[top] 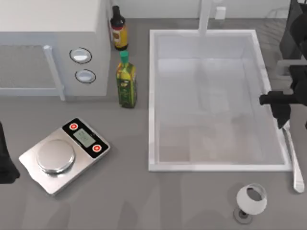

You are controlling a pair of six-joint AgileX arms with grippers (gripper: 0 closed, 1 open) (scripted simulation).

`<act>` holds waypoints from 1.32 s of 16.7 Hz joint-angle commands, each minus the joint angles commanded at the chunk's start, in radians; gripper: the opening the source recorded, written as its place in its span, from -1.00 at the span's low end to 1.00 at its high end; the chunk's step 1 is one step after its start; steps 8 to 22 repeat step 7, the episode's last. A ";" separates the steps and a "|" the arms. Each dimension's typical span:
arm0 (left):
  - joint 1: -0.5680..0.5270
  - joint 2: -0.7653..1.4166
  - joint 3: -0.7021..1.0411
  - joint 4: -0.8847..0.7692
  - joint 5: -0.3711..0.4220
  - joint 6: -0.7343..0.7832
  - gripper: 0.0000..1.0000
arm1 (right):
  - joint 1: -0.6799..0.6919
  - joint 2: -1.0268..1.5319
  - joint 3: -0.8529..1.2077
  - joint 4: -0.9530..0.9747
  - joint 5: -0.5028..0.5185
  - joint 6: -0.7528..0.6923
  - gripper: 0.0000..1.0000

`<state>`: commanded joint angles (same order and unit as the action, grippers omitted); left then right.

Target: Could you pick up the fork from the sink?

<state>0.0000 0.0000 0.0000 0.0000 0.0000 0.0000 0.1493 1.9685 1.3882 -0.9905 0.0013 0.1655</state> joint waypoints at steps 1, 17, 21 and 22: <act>0.000 0.000 0.000 0.000 0.000 0.000 1.00 | 0.000 0.000 0.000 0.000 0.000 0.000 0.96; 0.000 0.000 0.000 0.000 0.000 0.000 1.00 | 0.000 0.000 0.000 0.000 0.000 0.000 1.00; 0.000 0.000 0.000 0.000 0.000 0.000 1.00 | 0.000 0.000 0.000 0.000 0.000 0.000 1.00; 0.000 0.000 0.000 0.000 0.000 0.000 1.00 | 0.000 0.000 0.000 0.000 0.000 0.000 1.00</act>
